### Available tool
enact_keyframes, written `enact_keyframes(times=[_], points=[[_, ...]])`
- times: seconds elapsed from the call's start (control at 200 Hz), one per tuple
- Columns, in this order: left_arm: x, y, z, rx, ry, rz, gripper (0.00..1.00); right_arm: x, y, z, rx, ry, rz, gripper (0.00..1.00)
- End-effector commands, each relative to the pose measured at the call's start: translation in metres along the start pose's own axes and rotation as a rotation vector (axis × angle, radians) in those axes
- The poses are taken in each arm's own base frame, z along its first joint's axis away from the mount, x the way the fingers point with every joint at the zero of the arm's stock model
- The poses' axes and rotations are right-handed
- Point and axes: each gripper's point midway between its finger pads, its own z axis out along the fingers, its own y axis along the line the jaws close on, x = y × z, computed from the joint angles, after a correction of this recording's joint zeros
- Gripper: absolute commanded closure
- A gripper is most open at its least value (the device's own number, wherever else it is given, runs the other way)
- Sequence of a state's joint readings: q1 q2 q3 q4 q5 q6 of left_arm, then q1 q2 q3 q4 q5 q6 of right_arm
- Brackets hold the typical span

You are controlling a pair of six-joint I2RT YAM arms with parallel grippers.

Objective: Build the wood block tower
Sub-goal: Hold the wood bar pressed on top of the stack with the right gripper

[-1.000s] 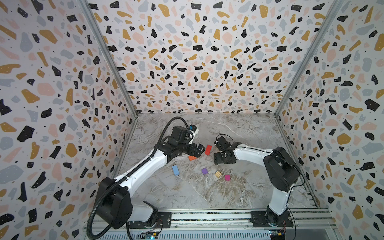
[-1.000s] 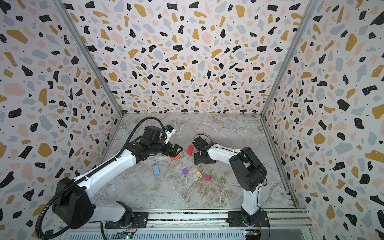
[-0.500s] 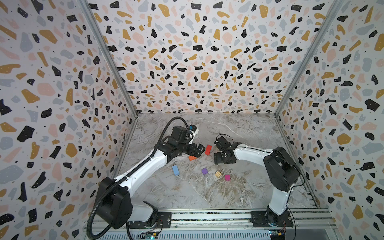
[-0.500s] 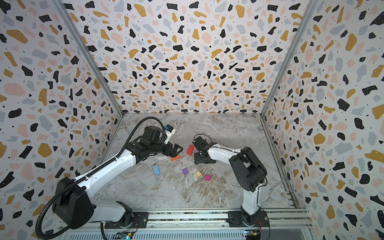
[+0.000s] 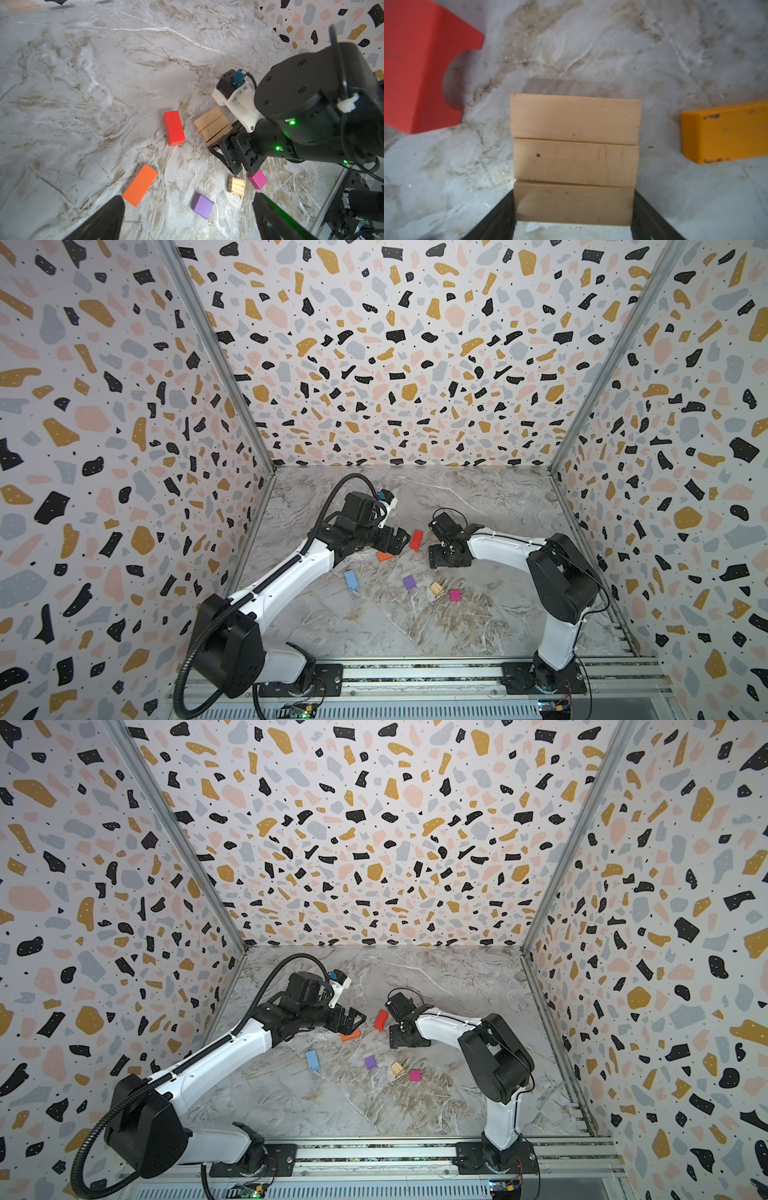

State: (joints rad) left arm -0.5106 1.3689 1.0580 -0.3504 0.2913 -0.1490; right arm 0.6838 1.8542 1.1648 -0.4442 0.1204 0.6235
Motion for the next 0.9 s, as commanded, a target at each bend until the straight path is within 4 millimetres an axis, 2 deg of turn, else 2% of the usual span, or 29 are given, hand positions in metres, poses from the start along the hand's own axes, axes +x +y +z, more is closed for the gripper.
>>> enact_keyframes(times=[0.0,0.611,0.896], points=[[-0.0028,0.0006,0.0013,0.011,-0.014,0.009,0.03,-0.0059,0.0027,-0.0079,-0.012,-0.014,0.016,0.19],[-0.0024,-0.0003,0.0009,0.016,-0.014,0.008,0.03,-0.0055,-0.0001,-0.0047,-0.003,-0.010,0.037,0.20],[-0.0019,-0.0006,0.0016,0.019,-0.011,0.008,0.03,-0.0067,0.0008,-0.0065,-0.009,-0.015,0.037,0.16]])
